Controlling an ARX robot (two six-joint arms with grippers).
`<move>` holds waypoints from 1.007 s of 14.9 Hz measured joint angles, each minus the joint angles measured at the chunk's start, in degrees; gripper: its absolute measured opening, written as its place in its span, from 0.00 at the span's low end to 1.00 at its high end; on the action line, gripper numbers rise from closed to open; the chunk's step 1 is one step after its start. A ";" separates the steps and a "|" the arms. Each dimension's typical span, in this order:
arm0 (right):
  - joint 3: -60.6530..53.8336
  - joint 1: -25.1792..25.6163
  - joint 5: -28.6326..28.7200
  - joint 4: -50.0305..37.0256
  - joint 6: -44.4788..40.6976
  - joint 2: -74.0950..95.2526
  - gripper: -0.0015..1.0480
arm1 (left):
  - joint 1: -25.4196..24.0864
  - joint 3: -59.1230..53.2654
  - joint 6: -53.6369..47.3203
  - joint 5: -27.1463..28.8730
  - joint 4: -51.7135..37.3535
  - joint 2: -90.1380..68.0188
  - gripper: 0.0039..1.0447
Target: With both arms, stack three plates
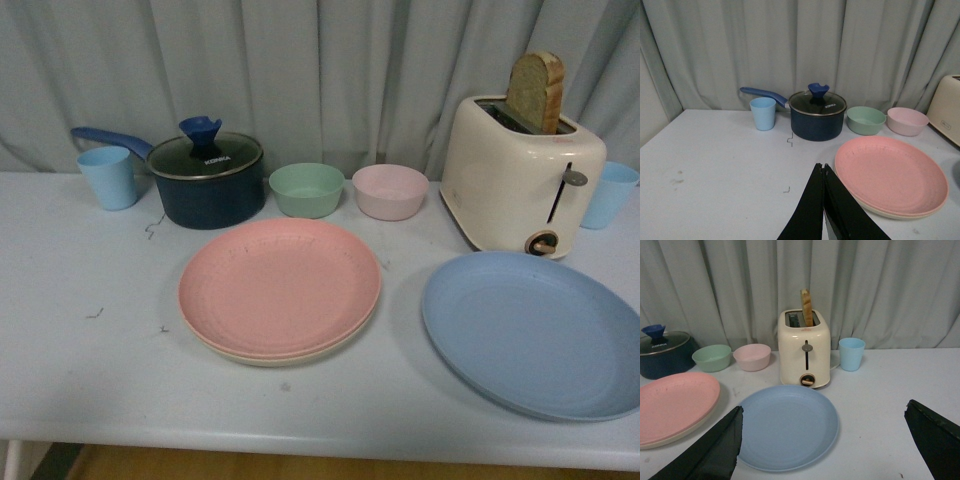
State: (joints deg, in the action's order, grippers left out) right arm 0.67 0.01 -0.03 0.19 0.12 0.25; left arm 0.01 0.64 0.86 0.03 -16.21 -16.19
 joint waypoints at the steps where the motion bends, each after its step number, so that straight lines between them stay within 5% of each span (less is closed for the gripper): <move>1: 0.00 0.00 0.00 0.00 -0.02 0.00 0.94 | 0.00 0.00 0.00 0.00 1.27 1.36 0.01; 8: 0.00 0.00 0.02 0.00 0.00 0.00 0.94 | 0.00 0.00 0.00 0.00 6.62 6.60 0.01; 9: 0.00 0.00 0.00 0.02 -0.02 0.00 0.94 | 0.00 0.02 -0.02 -0.20 16.37 13.14 0.01; 15: 0.00 0.00 0.00 -0.02 0.00 0.00 0.94 | 0.00 0.02 -0.04 0.02 16.44 15.72 0.01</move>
State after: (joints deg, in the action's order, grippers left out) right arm 0.67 0.01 -0.03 0.16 0.12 0.25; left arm 0.01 0.67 0.82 0.05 0.23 -0.47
